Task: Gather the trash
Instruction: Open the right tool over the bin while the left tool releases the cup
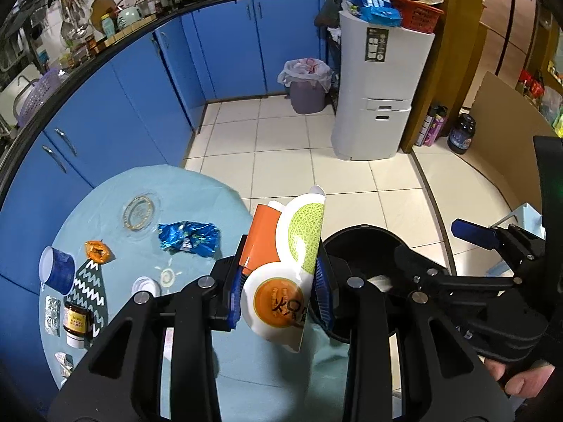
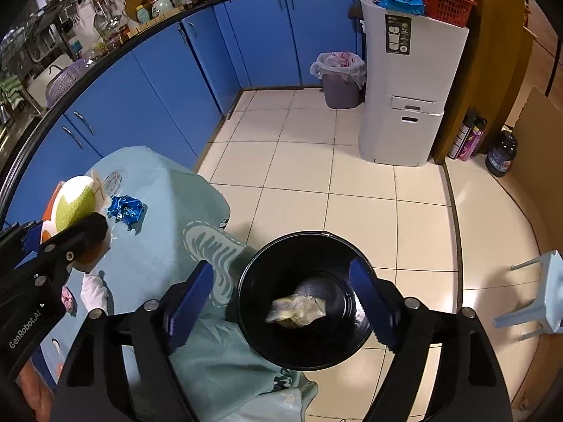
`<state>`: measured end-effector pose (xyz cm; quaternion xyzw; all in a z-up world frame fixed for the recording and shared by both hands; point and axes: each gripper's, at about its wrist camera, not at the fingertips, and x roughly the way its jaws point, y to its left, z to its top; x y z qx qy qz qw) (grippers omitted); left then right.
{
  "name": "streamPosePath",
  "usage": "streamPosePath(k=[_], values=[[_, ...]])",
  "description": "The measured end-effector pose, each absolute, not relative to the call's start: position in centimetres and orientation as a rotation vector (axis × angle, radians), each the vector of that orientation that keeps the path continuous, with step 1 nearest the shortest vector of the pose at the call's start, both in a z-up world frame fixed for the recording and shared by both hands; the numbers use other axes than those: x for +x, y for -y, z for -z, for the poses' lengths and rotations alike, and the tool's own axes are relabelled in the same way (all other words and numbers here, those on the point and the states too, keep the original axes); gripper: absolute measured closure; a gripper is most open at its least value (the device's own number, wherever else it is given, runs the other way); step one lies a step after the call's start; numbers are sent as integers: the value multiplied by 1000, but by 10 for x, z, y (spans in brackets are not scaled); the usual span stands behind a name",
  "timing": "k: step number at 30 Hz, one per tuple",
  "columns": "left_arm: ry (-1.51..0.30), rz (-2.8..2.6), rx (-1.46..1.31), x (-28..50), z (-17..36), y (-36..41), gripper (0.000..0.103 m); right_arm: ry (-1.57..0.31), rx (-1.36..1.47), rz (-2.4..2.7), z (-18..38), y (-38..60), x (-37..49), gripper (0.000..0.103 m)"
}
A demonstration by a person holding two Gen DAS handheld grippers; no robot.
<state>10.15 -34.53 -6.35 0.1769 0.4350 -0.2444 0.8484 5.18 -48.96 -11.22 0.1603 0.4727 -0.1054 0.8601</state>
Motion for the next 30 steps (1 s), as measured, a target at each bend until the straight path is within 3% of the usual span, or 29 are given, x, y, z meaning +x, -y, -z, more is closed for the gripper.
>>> streamPosePath(k=[17, 18, 19, 20, 21, 30], values=[[-865, 665, 399, 82, 49, 413, 66, -967, 357, 402, 115, 542, 24, 23], [-867, 668, 391, 83, 48, 415, 63, -969, 361, 405, 116, 544, 24, 23], [-876, 670, 379, 85, 48, 417, 30, -972, 367, 408, 117, 546, 23, 23], [-879, 676, 362, 87, 47, 417, 11, -974, 371, 409, 117, 546, 22, 23], [-853, 671, 328, 88, 44, 413, 5, -976, 373, 408, 118, 546, 22, 23], [-882, 586, 282, 104, 49, 390, 3, -976, 366, 380, 119, 536, 27, 23]])
